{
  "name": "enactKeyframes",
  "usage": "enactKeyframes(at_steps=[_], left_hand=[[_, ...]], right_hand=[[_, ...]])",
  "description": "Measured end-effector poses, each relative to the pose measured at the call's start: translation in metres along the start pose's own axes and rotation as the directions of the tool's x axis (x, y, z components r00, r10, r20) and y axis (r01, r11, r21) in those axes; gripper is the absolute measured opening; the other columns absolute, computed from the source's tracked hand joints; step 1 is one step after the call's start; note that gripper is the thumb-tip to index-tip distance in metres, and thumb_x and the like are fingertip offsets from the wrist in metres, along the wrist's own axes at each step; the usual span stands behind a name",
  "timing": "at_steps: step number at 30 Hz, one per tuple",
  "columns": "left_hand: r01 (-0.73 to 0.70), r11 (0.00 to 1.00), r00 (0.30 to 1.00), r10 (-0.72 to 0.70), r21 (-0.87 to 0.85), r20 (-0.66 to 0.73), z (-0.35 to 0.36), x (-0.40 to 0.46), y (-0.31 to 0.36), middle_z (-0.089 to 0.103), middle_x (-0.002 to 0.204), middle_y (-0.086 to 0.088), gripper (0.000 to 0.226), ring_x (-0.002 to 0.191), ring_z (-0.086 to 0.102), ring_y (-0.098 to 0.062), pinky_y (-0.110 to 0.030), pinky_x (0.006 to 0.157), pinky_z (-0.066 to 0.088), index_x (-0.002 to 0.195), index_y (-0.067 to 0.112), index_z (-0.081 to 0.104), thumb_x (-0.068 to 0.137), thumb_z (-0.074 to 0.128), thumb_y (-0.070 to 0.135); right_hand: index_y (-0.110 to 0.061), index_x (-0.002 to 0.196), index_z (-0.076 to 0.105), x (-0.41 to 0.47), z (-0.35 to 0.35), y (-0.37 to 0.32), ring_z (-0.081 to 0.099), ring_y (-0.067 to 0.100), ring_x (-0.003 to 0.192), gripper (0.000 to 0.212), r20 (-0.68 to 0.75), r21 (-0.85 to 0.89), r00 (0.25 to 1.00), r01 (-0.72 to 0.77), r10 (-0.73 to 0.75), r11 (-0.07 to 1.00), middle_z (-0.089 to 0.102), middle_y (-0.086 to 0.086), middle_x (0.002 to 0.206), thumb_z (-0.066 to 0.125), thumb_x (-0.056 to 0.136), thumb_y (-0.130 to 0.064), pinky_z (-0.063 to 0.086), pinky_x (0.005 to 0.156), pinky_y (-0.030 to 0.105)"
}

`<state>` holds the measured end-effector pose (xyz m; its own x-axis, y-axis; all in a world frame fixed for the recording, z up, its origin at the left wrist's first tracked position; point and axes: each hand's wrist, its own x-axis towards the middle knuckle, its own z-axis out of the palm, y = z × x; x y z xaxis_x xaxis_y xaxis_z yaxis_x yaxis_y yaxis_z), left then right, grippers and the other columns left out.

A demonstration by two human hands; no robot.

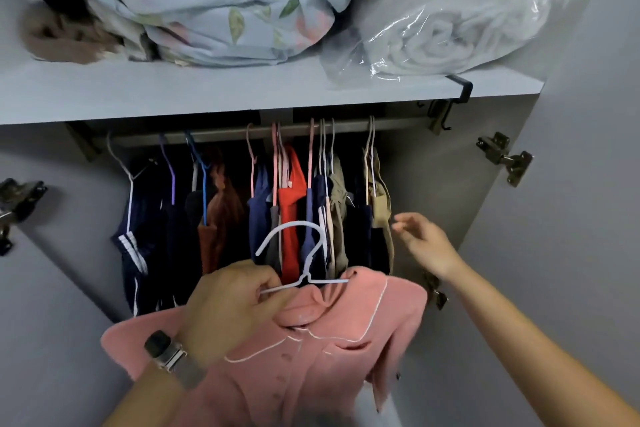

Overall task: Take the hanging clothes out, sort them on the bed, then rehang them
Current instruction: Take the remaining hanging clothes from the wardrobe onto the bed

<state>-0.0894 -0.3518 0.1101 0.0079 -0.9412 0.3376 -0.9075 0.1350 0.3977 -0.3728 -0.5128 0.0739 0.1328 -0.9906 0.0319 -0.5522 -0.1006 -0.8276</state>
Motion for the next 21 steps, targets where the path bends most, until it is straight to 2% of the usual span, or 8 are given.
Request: enactKeyframes(at_steps=[3, 7, 11, 14, 16, 17, 19, 21], left_hand=[[0.047, 0.999, 0.998, -0.048, -0.026, -0.046, 0.000, 0.012, 0.000, 0.047, 0.052, 0.016, 0.034, 0.061, 0.052, 0.002, -0.012, 0.047, 0.036, 0.060, 0.031, 0.058, 0.063, 0.050, 0.063], [0.116, 0.991, 0.991, -0.119, -0.061, -0.059, 0.004, 0.023, 0.005, 0.051, 0.053, 0.016, 0.026, 0.058, 0.054, 0.000, -0.013, 0.050, 0.039, 0.064, 0.032, 0.061, 0.057, 0.053, 0.056], [0.149, 0.988, 0.982, -0.153, -0.048, -0.107, 0.008, 0.033, 0.010, 0.048, 0.052, 0.017, 0.022, 0.052, 0.049, 0.001, -0.014, 0.049, 0.039, 0.063, 0.031, 0.060, 0.055, 0.054, 0.050], [0.165, 0.986, 0.976, -0.168, -0.031, -0.136, 0.008, 0.038, 0.013, 0.047, 0.052, 0.019, 0.021, 0.051, 0.047, 0.000, -0.018, 0.047, 0.042, 0.060, 0.029, 0.061, 0.055, 0.054, 0.048], [0.186, 0.982, 0.972, -0.188, -0.028, -0.139, 0.009, 0.039, 0.015, 0.049, 0.052, 0.017, 0.023, 0.050, 0.048, -0.001, -0.020, 0.047, 0.044, 0.060, 0.028, 0.062, 0.054, 0.054, 0.048], [0.200, 0.979, 0.970, -0.202, -0.031, -0.135, 0.010, 0.039, 0.016, 0.050, 0.053, 0.017, 0.024, 0.050, 0.049, -0.001, -0.021, 0.048, 0.044, 0.063, 0.029, 0.063, 0.054, 0.053, 0.049], [0.222, 0.975, 0.966, -0.224, -0.030, -0.128, 0.011, 0.040, 0.016, 0.050, 0.052, 0.016, 0.025, 0.051, 0.050, -0.001, -0.020, 0.048, 0.043, 0.068, 0.032, 0.063, 0.053, 0.053, 0.050], [0.233, 0.972, 0.964, -0.234, -0.027, -0.124, 0.011, 0.041, 0.017, 0.048, 0.052, 0.018, 0.026, 0.053, 0.050, -0.001, -0.017, 0.049, 0.040, 0.072, 0.035, 0.062, 0.053, 0.053, 0.050]], right_hand=[[-0.005, 0.125, 0.053, 0.056, 0.007, 0.002, 0.058, 0.021, 0.112, 0.030, -0.025, -0.034, 0.998, -0.053, 0.052, 0.998, 0.064, 0.011, 0.117, 0.051, 0.095, -0.010, 0.039, 0.095, 0.024], [-0.002, 0.132, 0.046, 0.115, 0.019, -0.006, 0.054, 0.028, 0.119, 0.038, -0.032, -0.093, 0.997, -0.070, 0.068, 0.993, 0.060, 0.013, 0.127, 0.049, 0.094, -0.008, 0.037, 0.100, 0.028], [-0.004, 0.127, 0.052, 0.152, 0.032, -0.007, 0.057, 0.030, 0.115, 0.035, -0.048, -0.071, 0.991, -0.125, 0.122, 0.990, 0.063, 0.015, 0.121, 0.052, 0.092, -0.010, 0.040, 0.098, 0.030], [-0.006, 0.119, 0.059, 0.164, 0.039, -0.004, 0.061, 0.030, 0.097, 0.029, 0.068, -0.090, 0.972, -0.217, 0.223, 0.972, 0.066, 0.013, 0.106, 0.052, 0.095, -0.021, 0.047, 0.082, 0.032], [-0.008, 0.105, 0.060, 0.164, 0.044, -0.003, 0.054, 0.021, 0.069, 0.019, 0.158, 0.018, 0.945, -0.291, 0.285, 0.957, 0.059, 0.007, 0.081, 0.049, 0.096, -0.022, 0.042, 0.060, 0.027], [-0.010, 0.097, 0.059, 0.165, 0.045, -0.003, 0.049, 0.018, 0.062, 0.016, 0.157, 0.079, 0.938, -0.323, 0.308, 0.943, 0.054, 0.005, 0.074, 0.049, 0.096, -0.023, 0.037, 0.055, 0.026], [-0.010, 0.091, 0.057, 0.167, 0.042, 0.001, 0.053, 0.023, 0.067, 0.022, 0.107, 0.165, 0.930, -0.365, 0.351, 0.916, 0.056, 0.007, 0.077, 0.053, 0.093, -0.031, 0.041, 0.059, 0.028], [-0.007, 0.088, 0.062, 0.170, 0.033, 0.006, 0.061, 0.031, 0.080, 0.031, -0.003, 0.156, 0.933, -0.354, 0.359, 0.922, 0.064, 0.014, 0.087, 0.058, 0.088, -0.038, 0.050, 0.073, 0.035]])
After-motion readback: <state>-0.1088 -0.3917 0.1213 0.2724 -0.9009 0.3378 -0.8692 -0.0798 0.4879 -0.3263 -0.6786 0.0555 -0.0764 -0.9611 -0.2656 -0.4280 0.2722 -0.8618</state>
